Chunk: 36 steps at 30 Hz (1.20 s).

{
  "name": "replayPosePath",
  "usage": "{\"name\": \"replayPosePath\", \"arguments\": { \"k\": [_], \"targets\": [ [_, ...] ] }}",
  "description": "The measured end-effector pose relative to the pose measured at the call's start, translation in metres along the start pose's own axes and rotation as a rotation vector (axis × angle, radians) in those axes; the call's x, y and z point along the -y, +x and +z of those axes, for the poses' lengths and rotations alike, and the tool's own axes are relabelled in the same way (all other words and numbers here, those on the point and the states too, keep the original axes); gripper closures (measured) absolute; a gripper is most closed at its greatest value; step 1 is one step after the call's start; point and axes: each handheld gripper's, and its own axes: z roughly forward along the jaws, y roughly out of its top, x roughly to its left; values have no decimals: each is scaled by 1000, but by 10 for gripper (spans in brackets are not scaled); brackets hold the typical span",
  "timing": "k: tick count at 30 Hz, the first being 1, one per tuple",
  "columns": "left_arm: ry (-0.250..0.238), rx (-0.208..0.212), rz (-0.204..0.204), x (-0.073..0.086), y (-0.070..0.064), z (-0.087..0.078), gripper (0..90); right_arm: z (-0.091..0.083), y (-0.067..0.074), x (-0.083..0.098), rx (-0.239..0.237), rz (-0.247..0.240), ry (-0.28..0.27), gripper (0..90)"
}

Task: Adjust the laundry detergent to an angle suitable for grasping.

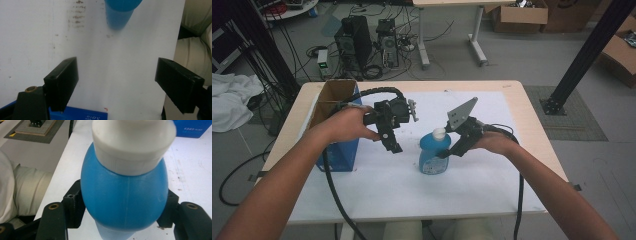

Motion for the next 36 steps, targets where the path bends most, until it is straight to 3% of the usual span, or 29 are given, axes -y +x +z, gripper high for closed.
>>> {"name": "replayPosePath", "arguments": {
  "k": [8,19,36],
  "targets": [
    [-2,-1,-2,0,0,0,196,0,1,0,14,-1,4,328],
    [0,0,-6,0,0,0,196,-1,0,1,38,35,3,217],
    [-1,-4,-5,0,0,0,196,-6,0,4,61,61,0,166]
  ]
}}
